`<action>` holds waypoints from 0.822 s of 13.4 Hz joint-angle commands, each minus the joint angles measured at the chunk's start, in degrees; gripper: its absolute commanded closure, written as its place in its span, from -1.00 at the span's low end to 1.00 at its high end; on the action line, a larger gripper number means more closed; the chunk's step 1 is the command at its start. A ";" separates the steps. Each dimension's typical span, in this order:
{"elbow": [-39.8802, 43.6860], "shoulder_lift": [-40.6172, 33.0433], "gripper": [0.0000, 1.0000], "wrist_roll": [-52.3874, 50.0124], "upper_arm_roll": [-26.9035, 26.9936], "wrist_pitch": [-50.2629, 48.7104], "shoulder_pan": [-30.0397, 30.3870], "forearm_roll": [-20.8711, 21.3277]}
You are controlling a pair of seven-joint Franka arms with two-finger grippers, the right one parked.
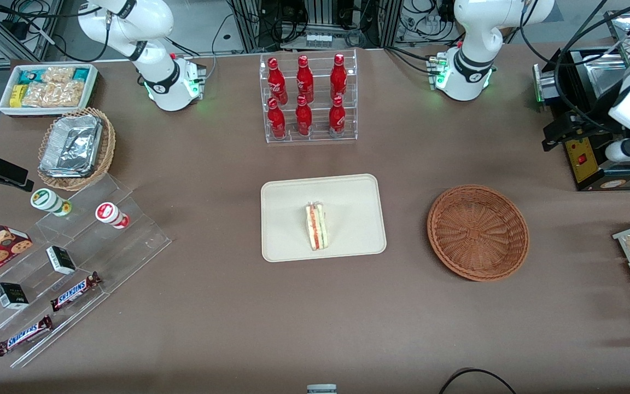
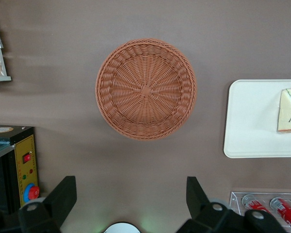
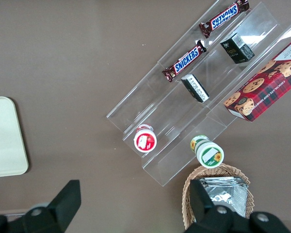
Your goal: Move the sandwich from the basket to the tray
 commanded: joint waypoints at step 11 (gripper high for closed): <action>-3.52 -4.32 -1.00 3.98 0.02 4.15 0.75 2.46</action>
